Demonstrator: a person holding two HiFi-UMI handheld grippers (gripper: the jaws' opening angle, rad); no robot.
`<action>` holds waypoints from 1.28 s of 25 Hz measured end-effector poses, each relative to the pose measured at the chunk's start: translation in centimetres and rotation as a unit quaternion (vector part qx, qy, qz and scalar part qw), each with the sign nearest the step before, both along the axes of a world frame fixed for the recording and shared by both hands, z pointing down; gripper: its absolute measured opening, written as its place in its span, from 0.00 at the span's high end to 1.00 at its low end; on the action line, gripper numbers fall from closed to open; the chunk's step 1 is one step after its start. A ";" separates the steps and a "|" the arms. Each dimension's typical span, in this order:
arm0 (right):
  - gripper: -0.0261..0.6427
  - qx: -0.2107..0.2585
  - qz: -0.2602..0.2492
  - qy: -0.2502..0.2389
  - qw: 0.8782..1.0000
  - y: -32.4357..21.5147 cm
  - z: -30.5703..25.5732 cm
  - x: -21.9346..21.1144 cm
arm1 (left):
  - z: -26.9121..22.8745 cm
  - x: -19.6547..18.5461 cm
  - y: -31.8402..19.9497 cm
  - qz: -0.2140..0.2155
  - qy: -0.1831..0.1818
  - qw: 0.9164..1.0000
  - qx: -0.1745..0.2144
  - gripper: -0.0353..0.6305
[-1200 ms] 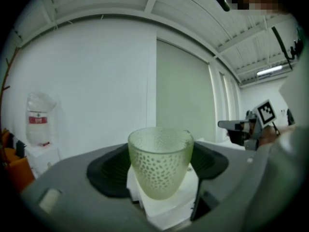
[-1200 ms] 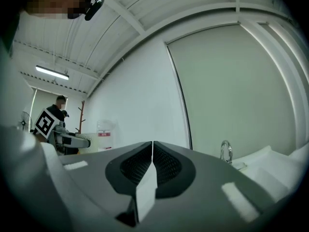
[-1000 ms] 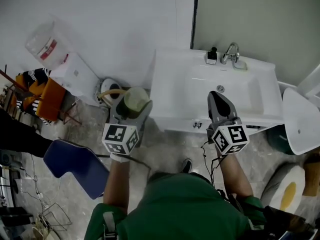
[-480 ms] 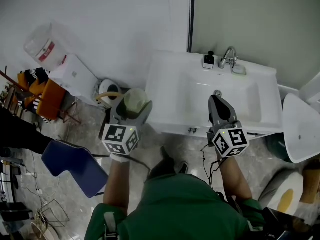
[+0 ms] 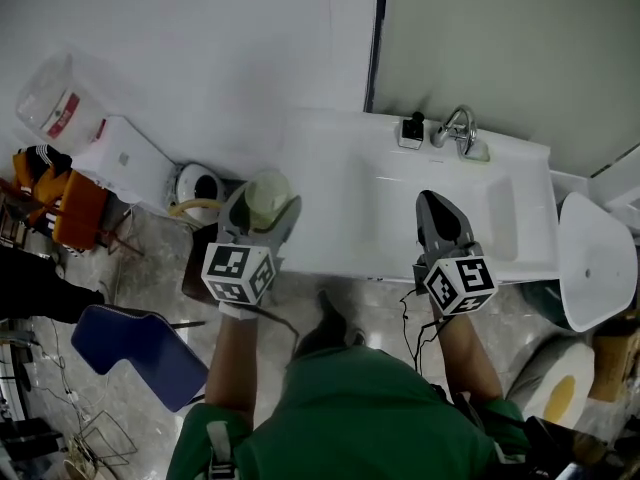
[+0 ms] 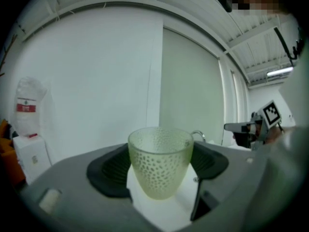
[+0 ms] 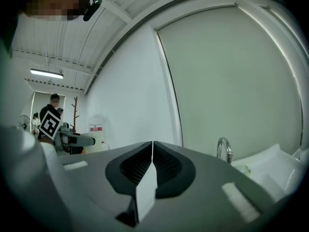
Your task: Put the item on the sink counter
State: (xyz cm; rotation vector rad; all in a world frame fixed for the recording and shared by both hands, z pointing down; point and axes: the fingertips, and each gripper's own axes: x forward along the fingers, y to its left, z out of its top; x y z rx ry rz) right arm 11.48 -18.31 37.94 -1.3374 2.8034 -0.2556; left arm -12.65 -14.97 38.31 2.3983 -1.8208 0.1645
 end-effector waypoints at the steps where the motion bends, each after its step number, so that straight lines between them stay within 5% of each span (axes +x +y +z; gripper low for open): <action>1: 0.95 -0.001 0.002 0.002 1.000 -1.1 0.1 -0.5 | 0.3 -0.5 -1.3 0.001 0.001 1.000 -0.002 0.38; 14: 0.95 -0.023 0.024 0.032 0.999 -11.0 1.8 -5.9 | 5.3 -4.9 -13.9 0.027 -0.033 0.999 -0.002 0.38; 32: 0.95 -0.081 -0.020 0.039 0.996 -18.3 8.1 -7.1 | 12.5 -4.4 -25.0 0.027 -0.056 0.998 -0.030 0.38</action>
